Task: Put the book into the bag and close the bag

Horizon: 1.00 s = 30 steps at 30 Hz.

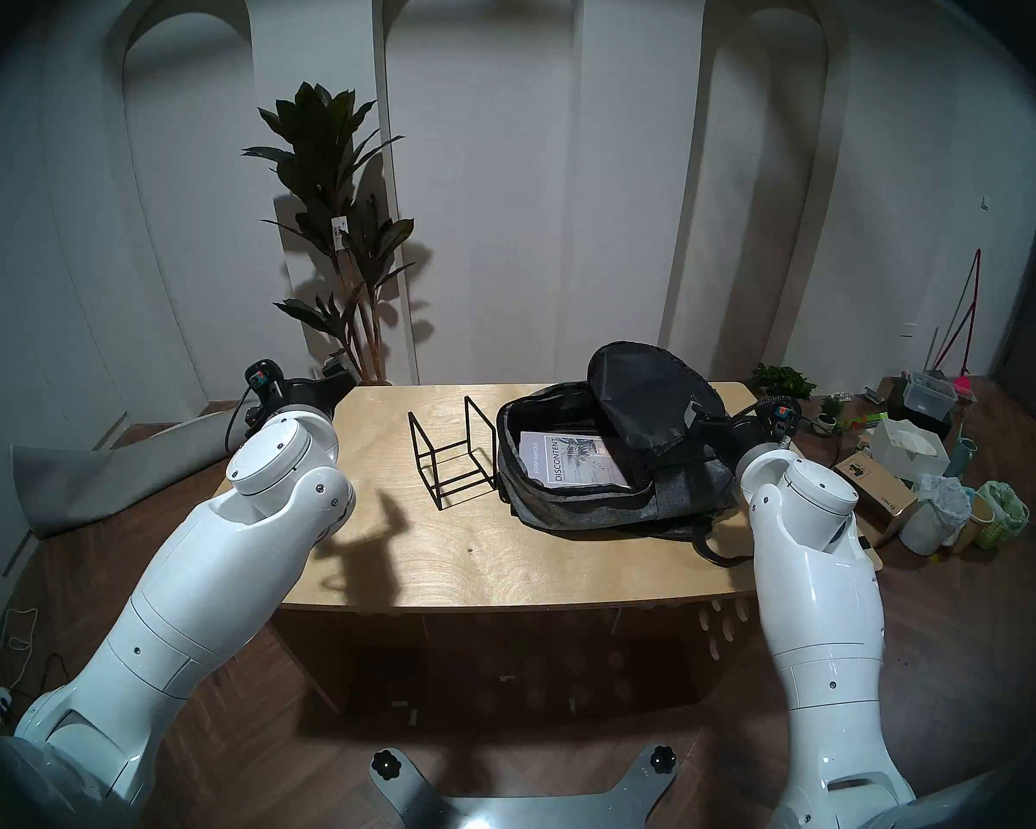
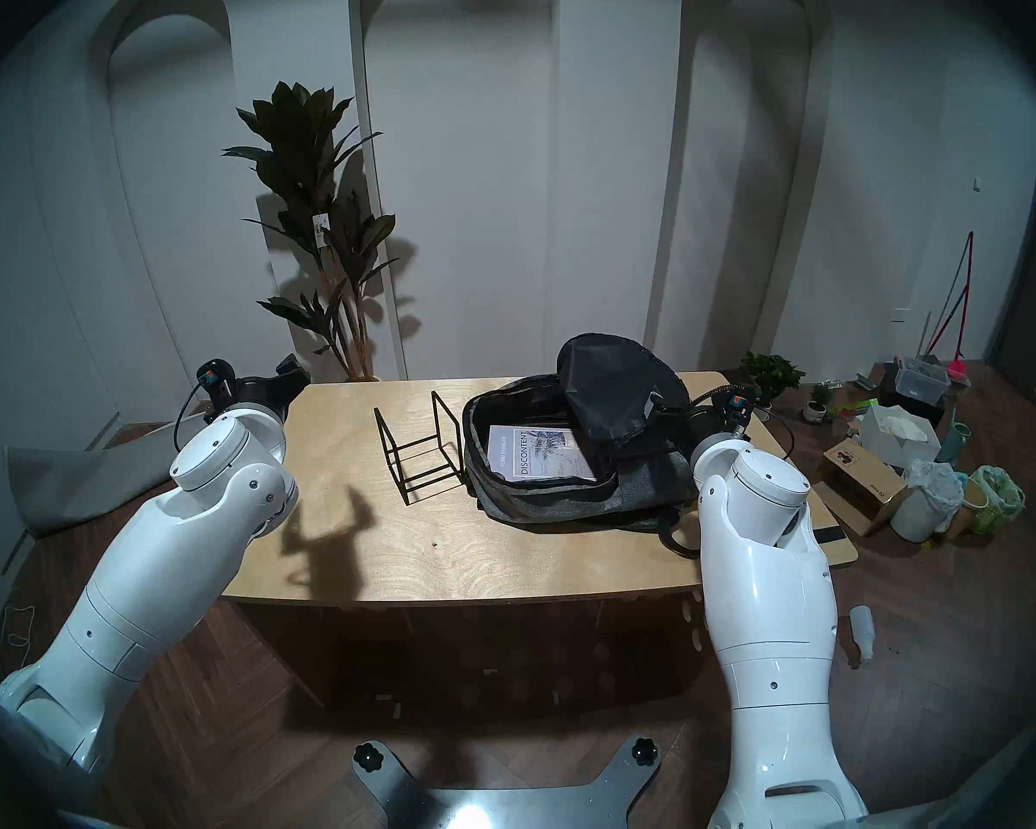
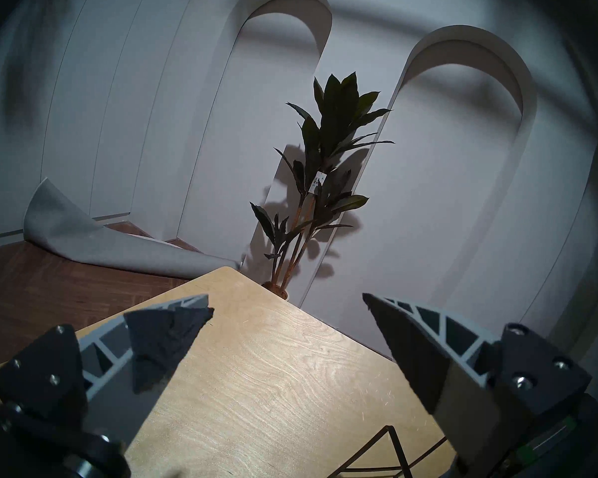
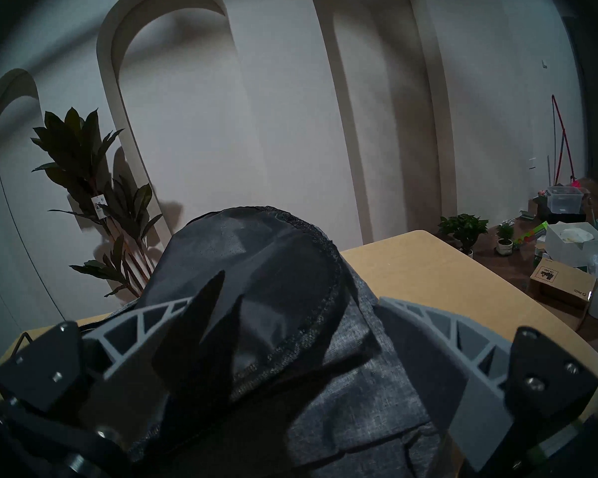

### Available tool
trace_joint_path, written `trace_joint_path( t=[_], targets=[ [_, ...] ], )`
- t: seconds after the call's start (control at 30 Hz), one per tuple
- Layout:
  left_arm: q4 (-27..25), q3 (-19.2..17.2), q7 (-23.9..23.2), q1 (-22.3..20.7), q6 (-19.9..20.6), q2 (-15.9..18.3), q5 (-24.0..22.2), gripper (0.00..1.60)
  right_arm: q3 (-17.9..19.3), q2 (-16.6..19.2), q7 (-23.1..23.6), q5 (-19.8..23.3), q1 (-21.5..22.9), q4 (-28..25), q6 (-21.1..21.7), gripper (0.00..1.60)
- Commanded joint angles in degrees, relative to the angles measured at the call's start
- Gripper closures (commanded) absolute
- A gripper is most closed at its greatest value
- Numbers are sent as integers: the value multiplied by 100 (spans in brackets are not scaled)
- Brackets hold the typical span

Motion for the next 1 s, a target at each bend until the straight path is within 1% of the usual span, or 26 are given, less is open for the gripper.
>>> trace_joint_path(
  t=[0.0, 0.37, 0.97],
  targets=[
    [-27, -8, 84, -117, -36, -19, 121, 0, -36, 22, 116, 39, 324, 3, -213, 0],
    [-13, 61, 222, -140, -35, -23, 197, 0, -130, 23, 165, 16, 469, 331, -320, 0],
    [-67, 181, 234, -182, 9, -11, 227, 0, 74, 13, 104, 144, 364, 202, -266, 0]
  ],
)
